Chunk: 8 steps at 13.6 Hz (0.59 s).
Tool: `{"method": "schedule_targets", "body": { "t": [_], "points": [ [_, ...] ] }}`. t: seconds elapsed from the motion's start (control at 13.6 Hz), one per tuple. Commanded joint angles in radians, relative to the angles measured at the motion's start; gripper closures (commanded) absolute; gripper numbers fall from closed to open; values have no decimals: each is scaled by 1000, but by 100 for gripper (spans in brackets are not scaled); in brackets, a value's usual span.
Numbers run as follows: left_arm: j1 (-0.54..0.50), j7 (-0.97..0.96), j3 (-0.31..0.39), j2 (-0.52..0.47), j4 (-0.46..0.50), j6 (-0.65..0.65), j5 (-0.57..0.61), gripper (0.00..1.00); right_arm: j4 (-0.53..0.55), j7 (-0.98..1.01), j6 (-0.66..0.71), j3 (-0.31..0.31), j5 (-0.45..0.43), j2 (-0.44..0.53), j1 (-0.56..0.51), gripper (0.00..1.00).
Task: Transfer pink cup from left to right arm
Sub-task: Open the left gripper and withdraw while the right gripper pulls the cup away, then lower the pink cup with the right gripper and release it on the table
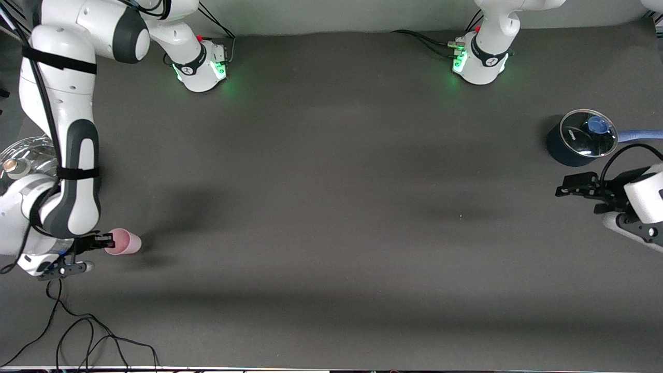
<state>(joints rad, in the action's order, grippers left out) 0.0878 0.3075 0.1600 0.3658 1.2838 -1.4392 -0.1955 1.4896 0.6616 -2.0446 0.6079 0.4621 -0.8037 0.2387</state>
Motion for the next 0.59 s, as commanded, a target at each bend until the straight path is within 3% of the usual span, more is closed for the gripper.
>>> {"method": "schedule_targets", "body": {
  "t": [0.0, 0.22, 0.29, 0.37, 0.44, 0.51],
  "points": [
    [81, -287, 1, -31, 12, 81, 44, 0, -51, 12, 20, -11, 30, -38, -35, 100],
    [95, -294, 0, -38, -14, 126, 48, 0, -61, 7, 18, -40, 36, -49, -61, 100],
    [113, -301, 0, -38, -15, 128, 85, 0, -65, 4, 20, -40, 38, -49, -61, 90],
    [131, -301, 0, -38, -15, 137, 143, 0, -66, 4, 21, -40, 44, -46, -61, 28],
    [135, -300, 0, -38, -15, 160, 160, 0, -66, 4, 23, -40, 59, -39, -59, 0],
    [132, -291, 1, -38, -15, 167, 162, 0, -68, 3, 27, -40, 69, -29, -58, 0]
  ]
}}
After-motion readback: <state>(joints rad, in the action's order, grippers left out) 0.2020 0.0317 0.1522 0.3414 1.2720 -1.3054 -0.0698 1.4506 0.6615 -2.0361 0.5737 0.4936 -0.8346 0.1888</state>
